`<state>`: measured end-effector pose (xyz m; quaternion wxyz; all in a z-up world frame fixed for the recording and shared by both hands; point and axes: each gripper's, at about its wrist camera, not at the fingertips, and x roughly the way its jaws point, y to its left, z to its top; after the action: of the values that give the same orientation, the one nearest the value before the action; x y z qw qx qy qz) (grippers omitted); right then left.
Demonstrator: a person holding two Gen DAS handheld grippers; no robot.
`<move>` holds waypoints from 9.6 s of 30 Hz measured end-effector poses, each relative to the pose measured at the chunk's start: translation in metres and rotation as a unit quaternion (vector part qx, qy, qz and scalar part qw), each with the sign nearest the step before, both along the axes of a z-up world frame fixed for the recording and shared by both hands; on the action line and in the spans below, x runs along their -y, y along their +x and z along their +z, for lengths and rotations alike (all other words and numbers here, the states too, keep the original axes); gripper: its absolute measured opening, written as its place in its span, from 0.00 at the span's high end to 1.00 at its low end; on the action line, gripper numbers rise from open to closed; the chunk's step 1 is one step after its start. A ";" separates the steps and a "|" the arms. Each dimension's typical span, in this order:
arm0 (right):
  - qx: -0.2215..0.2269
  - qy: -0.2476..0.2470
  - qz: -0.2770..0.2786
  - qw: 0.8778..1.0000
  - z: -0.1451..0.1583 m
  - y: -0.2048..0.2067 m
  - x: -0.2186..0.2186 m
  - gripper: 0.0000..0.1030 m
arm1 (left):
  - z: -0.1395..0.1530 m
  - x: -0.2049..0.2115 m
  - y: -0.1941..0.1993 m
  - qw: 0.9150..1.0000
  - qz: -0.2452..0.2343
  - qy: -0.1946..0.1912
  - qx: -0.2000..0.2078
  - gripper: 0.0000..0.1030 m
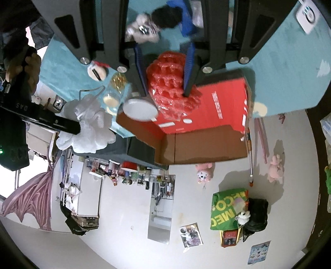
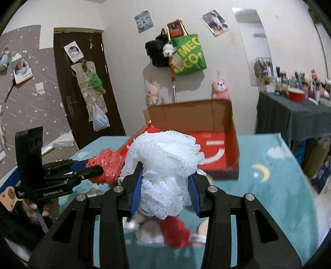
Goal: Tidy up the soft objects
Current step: 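Carry the red sponge and white pouf into the cardboard box with both tools, then open both tools to release the sponge and pouf, then lift away, then move both tools back toward the remaining soft items on the table, then grasp the cream knitted rope toy with the left tool while the right tool grasps the powder puff, then carry the rope toy and powder puff into the cardboard box with both tools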
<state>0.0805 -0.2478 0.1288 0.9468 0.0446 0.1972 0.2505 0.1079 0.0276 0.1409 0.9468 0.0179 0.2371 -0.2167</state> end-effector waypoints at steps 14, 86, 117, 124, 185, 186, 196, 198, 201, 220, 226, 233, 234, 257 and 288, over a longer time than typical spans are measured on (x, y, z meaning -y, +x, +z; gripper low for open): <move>0.024 -0.093 0.017 0.995 0.069 0.108 -0.032 0.64 | 0.047 0.018 0.107 0.997 -0.024 0.071 -0.015 0.66; -0.213 -0.175 -0.078 0.958 -0.014 0.362 -0.091 0.30 | 0.002 0.021 0.264 0.989 0.072 0.095 -0.092 0.06; 0.082 -0.100 -0.123 0.984 0.111 -0.005 -0.044 0.05 | 0.082 0.010 -0.035 0.985 0.106 -0.011 0.138 0.00; 0.109 -0.097 -0.136 0.980 0.090 -0.063 -0.039 0.05 | 0.063 0.018 -0.074 0.982 0.112 -0.018 0.154 0.00; -0.064 -0.102 -0.199 0.973 -0.134 -0.076 -0.032 0.03 | -0.117 0.031 -0.079 0.987 0.159 0.028 -0.019 0.00; -0.066 -0.102 -0.200 0.972 -0.135 -0.076 -0.031 0.03 | -0.117 0.030 -0.079 0.986 0.160 0.028 -0.020 0.00; -0.076 -0.101 -0.202 0.971 -0.140 -0.072 -0.028 0.03 | -0.121 0.028 -0.077 0.985 0.165 0.034 -0.028 0.00; -0.078 -0.101 -0.202 0.971 -0.141 -0.072 -0.028 0.03 | -0.121 0.028 -0.077 0.985 0.164 0.034 -0.030 0.00; -0.077 -0.102 -0.202 0.971 -0.141 -0.072 -0.028 0.03 | -0.121 0.027 -0.077 0.985 0.165 0.035 -0.031 0.00; -0.077 -0.102 -0.207 0.970 -0.126 -0.057 -0.020 0.03 | -0.103 -0.009 -0.061 0.979 0.197 0.036 -0.041 0.00; -0.096 -0.101 -0.211 0.967 -0.106 -0.028 -0.007 0.03 | -0.094 -0.035 -0.043 0.975 0.213 0.036 -0.058 0.00; -0.136 -0.102 -0.208 0.963 -0.098 0.006 0.004 0.03 | -0.093 -0.066 -0.028 0.968 0.233 0.047 -0.086 0.00; -0.143 -0.104 -0.206 0.963 -0.099 0.010 0.004 0.03 | -0.093 -0.071 -0.026 0.967 0.236 0.047 -0.088 0.00; -0.202 -0.083 -0.133 0.967 -0.112 0.037 0.013 0.86 | -0.090 -0.067 -0.010 0.981 0.144 0.034 -0.123 0.76; -0.158 -0.029 0.013 0.987 -0.070 0.020 -0.043 0.89 | -0.078 0.033 -0.001 0.992 -0.015 0.007 -0.123 0.79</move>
<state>0.1003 -0.2048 0.0590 0.9014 0.0539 0.3516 0.2467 0.1071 -0.0051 0.0631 0.9070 0.0017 0.3529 -0.2297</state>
